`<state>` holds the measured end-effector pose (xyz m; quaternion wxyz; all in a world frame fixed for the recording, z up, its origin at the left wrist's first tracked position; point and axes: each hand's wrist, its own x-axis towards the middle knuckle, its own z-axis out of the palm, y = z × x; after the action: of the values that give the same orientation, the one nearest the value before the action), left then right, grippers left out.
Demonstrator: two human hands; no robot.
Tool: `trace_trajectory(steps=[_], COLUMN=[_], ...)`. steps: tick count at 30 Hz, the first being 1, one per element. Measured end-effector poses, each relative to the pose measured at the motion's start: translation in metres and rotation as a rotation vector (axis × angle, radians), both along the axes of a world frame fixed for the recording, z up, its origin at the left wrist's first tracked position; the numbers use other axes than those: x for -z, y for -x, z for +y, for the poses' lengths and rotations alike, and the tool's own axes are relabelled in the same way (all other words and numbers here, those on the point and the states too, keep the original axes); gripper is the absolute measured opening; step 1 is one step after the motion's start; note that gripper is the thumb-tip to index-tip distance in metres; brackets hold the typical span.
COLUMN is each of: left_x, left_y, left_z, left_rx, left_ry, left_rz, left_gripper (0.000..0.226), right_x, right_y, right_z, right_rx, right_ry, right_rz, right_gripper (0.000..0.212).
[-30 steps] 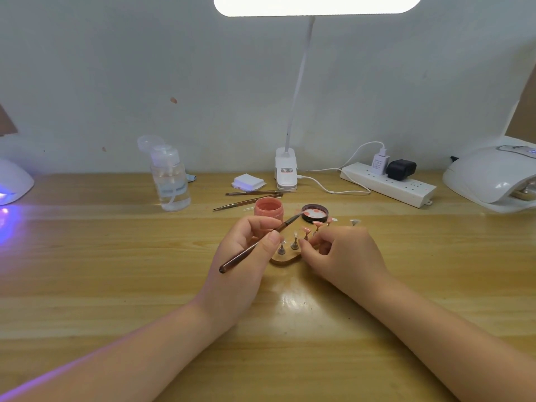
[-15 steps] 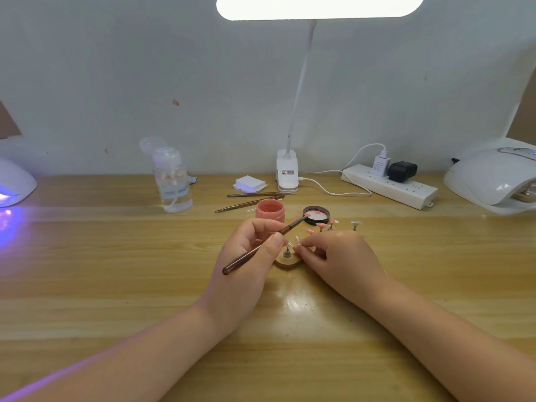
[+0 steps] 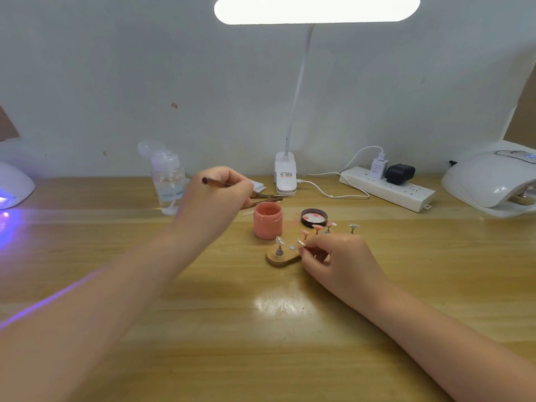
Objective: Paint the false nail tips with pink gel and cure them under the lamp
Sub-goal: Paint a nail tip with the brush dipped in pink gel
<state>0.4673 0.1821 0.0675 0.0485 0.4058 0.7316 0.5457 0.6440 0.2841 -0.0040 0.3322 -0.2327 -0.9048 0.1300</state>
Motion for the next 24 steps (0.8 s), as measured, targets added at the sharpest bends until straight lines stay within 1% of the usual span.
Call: trace_trajectory(steps=[4, 8, 10, 12, 15, 18, 20, 24], left_x=[-0.023, -0.035, -0.037, -0.037, -0.035, -0.029, -0.026, -0.029], left_y=[0.016, 0.024, 0.023, 0.021, 0.017, 0.017, 0.021, 0.037], left_z=[0.021, 0.041, 0.049, 0.055, 0.06, 0.062, 0.062, 0.053], left_rx=[-0.028, 0.002, 0.043, 0.075, 0.093, 0.089, 0.089, 0.029], left_ry=[0.199, 0.385, 0.437, 0.488, 0.601, 0.694, 0.675, 0.516], left_rz=[0.085, 0.078, 0.062, 0.059, 0.099, 0.1, 0.038, -0.183], left_gripper=[0.017, 0.018, 0.021, 0.018, 0.006, 0.008, 0.009, 0.011], right_x=[0.0, 0.001, 0.0, 0.0, -0.002, -0.002, -0.001, 0.001], right_y=[0.001, 0.001, 0.0, 0.0, -0.001, -0.001, -0.001, -0.001], right_z=[-0.001, -0.001, -0.002, -0.002, -0.001, -0.001, 0.0, 0.003], right_rx=[-0.007, -0.005, -0.02, -0.044, -0.059, -0.053, -0.051, -0.047], right_ry=[0.018, 0.06, 0.103, 0.117, 0.133, 0.154, 0.17, 0.206], right_rz=[0.049, 0.123, 0.146, 0.143, 0.141, 0.161, 0.175, 0.19], right_gripper=[0.007, 0.008, 0.011, 0.007, 0.004, 0.004, 0.005, 0.004])
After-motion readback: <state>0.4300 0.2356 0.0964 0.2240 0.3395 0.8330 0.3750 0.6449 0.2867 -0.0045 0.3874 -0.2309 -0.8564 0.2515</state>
